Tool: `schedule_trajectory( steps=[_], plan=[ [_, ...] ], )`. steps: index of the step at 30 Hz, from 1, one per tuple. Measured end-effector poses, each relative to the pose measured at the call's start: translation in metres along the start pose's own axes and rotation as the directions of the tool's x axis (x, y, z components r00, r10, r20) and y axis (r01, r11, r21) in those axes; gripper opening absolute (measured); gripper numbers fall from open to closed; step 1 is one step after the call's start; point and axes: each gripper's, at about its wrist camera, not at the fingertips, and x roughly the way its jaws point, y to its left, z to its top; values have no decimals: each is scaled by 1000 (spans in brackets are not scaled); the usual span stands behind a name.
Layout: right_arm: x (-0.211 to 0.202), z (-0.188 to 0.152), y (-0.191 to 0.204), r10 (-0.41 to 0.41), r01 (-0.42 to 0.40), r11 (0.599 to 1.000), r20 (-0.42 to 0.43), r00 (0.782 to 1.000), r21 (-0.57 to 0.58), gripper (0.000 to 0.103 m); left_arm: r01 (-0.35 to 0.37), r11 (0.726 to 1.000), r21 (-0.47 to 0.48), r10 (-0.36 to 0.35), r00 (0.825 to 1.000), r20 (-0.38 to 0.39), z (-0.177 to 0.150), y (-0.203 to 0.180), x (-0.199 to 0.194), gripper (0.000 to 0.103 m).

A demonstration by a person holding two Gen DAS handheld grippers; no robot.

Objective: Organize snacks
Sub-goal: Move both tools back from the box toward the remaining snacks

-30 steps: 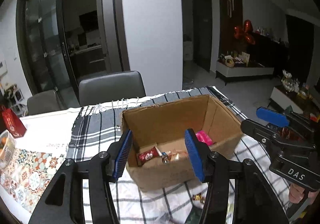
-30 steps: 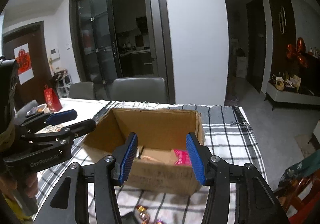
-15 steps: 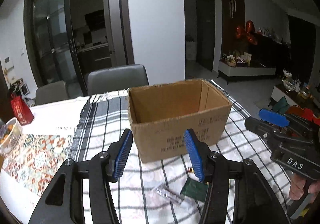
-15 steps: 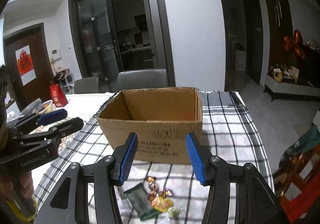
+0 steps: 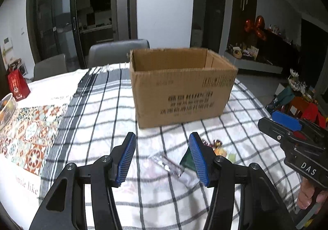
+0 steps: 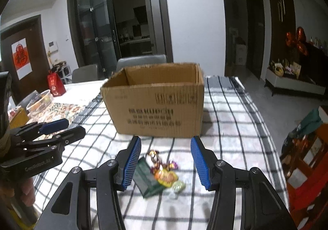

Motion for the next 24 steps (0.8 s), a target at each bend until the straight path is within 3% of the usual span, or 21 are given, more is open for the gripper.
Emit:
schedule_trajectory(
  steps=[16, 24],
  plan=[
    [38, -52, -13, -9, 30, 989, -141, 990, 148, 51, 55, 997, -49, -61, 991, -122, -39, 5, 50, 53],
    [57, -65, -18, -4, 38, 983, -181, 983, 182, 46, 67, 992, -108, -87, 978, -187, -49, 9, 84, 47]
  ],
)
